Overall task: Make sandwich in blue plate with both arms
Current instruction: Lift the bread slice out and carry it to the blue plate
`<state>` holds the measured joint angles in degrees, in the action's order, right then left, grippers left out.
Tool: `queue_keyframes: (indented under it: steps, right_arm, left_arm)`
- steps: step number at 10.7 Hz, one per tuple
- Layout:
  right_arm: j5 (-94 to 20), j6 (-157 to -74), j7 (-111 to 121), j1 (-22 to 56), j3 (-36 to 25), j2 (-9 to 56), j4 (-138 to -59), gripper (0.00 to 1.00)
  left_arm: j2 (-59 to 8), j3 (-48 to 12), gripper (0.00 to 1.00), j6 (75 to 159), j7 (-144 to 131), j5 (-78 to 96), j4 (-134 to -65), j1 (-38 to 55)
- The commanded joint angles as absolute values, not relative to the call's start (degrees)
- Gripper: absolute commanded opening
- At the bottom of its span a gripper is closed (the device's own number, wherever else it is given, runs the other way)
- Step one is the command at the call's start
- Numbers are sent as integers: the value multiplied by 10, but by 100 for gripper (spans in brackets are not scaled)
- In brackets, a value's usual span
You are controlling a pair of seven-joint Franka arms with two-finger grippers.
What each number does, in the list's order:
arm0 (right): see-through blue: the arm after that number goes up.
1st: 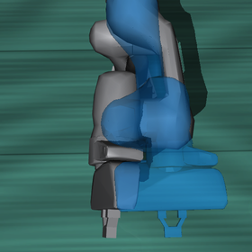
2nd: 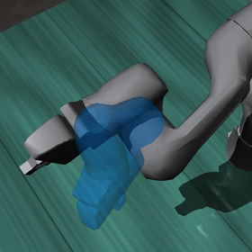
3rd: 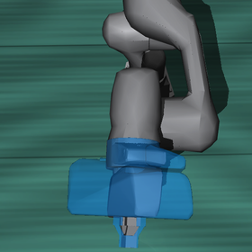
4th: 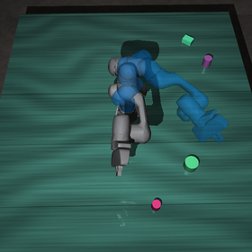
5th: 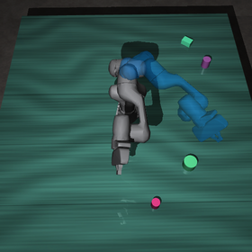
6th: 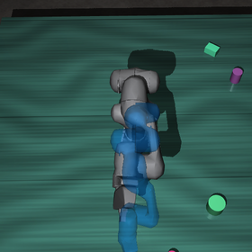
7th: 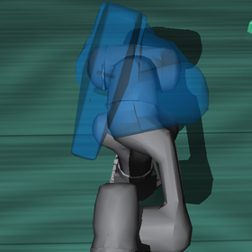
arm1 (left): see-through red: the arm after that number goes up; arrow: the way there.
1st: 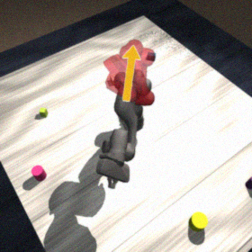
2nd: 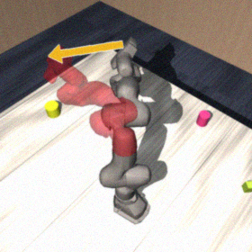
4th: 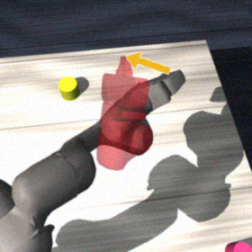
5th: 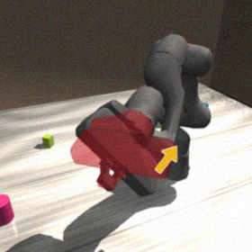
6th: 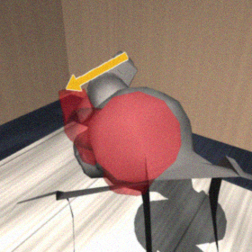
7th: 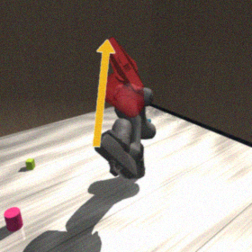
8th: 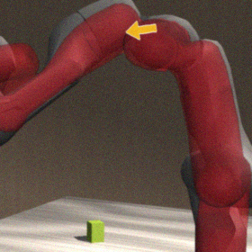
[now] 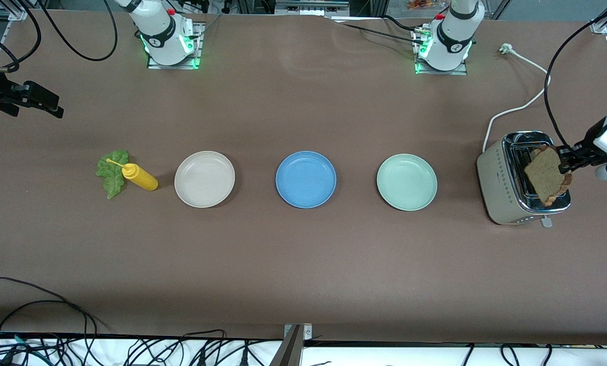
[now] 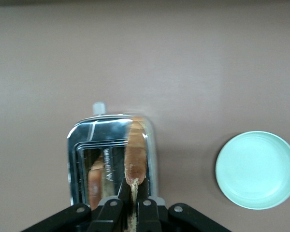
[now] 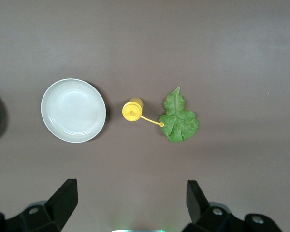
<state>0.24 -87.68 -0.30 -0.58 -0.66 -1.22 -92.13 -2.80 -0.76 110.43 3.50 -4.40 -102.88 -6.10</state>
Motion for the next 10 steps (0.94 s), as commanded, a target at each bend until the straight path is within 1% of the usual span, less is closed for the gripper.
queue_keyframes:
  steps: [1,3,5,9,10]
  right_arm:
    - [6,-875,-3,-8,-4,-10,-912,100]
    - [7,-875,-3,-8,-4,-10,-912,100]
    - [5,-875,-3,-8,-4,-4,-911,100]
    - [5,-875,-3,-8,-4,-4,-907,100]
    - [6,-875,-3,-8,-4,-4,-907,100]
  left_arm:
    - [-11,-71,0,1093,23,-54,-1027,-68]
    - [-13,-132,0,1092,-27,-50,-1029,-69]
    - [-27,-190,0,1093,-101,-9,-1027,-66]
    - [-70,-274,0,1095,-203,22,-1027,-48]
    - [-82,-293,0,1098,-207,60,-1027,-48]
